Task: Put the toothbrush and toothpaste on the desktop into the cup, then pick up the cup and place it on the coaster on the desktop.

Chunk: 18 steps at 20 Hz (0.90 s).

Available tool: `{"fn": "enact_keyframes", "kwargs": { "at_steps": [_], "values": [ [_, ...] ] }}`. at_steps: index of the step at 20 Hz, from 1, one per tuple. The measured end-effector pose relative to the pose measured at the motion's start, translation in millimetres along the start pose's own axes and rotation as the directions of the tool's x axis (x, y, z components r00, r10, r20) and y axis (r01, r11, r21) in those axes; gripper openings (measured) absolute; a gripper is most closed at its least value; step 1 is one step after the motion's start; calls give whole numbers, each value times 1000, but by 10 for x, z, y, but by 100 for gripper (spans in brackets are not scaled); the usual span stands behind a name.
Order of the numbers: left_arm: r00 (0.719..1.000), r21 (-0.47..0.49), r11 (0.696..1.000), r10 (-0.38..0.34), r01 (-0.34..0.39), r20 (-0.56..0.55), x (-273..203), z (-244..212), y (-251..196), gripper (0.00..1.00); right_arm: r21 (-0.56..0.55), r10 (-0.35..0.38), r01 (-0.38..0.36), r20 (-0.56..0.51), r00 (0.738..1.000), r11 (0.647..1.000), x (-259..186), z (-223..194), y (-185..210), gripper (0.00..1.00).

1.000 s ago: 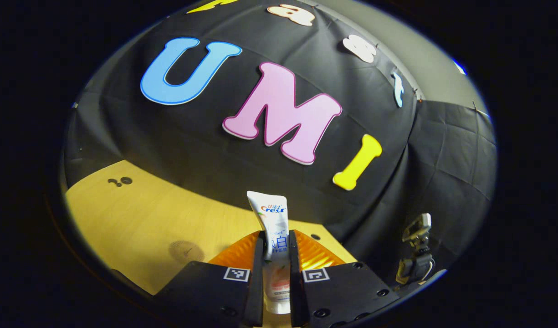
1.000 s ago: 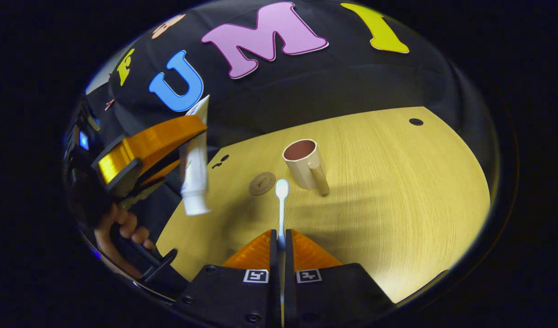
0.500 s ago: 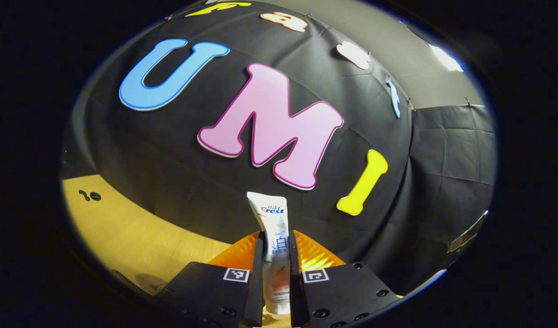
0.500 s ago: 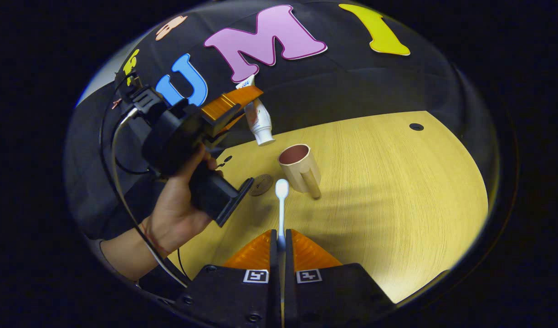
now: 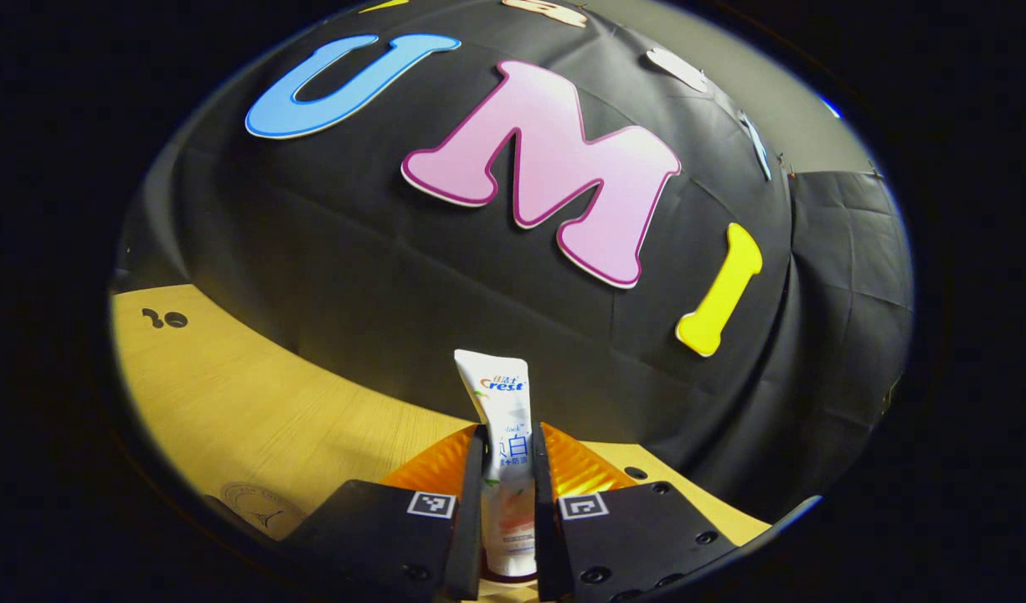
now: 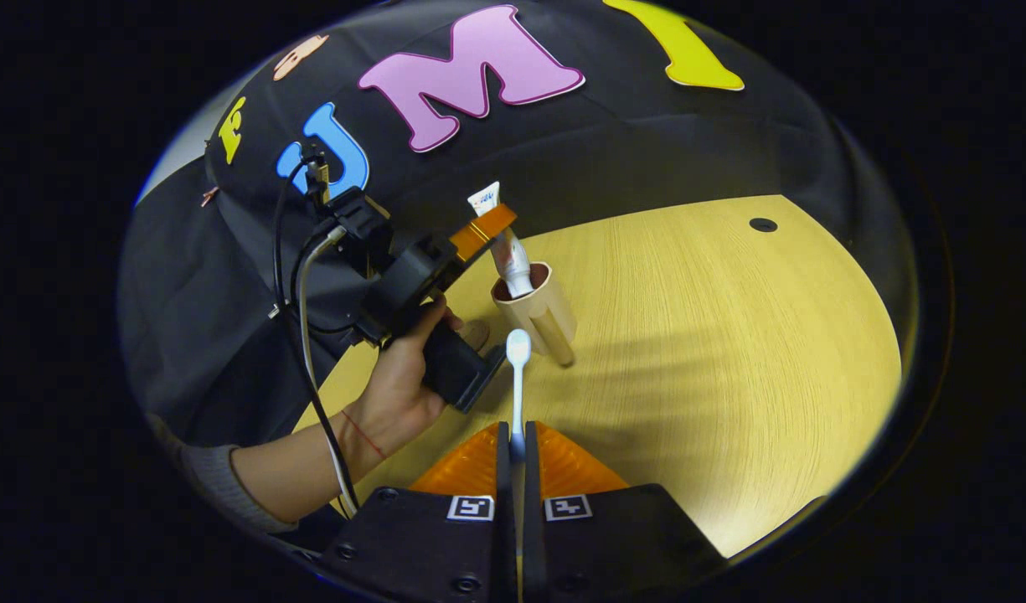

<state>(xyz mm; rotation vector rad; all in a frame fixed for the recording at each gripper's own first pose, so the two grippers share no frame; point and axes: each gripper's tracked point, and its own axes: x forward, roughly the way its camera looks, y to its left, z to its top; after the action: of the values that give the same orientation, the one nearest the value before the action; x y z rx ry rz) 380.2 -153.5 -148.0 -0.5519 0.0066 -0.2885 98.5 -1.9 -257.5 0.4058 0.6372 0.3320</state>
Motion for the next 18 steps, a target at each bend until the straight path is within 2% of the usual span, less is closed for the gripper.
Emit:
{"fn": "enact_keyframes", "kwargs": {
  "at_steps": [3,4,5,7,11,12,14,18],
  "values": [
    [999,11,1000,-19,19,-37,-63,-151,-66,33,13,4,-4,6,1000,1000,45,35,-18,7],
    [998,11,1000,-20,21,-52,-84,-187,-71,39,17,4,-4,10,1000,1000,49,46,-22,7],
    [998,11,1000,-20,20,-66,-101,-231,-77,36,19,2,-2,12,1000,1000,65,65,-29,7],
    [993,20,1000,-1,3,-120,-168,-381,-45,37,22,-1,1,14,1000,1000,53,59,-36,7],
    [992,12,1000,-8,9,-122,-301,-377,-75,42,29,-5,4,26,1000,1000,10,121,-45,7],
    [992,17,1000,2,0,-123,-338,-371,-64,54,30,-6,5,33,999,1000,0,149,-41,7],
    [991,33,999,13,-8,-131,-427,-371,-58,70,41,-3,1,50,999,999,-19,220,-36,7],
    [995,50,999,16,-11,-102,-727,-185,-87,77,54,16,-22,113,993,998,-35,491,-10,7]
  ]
}}
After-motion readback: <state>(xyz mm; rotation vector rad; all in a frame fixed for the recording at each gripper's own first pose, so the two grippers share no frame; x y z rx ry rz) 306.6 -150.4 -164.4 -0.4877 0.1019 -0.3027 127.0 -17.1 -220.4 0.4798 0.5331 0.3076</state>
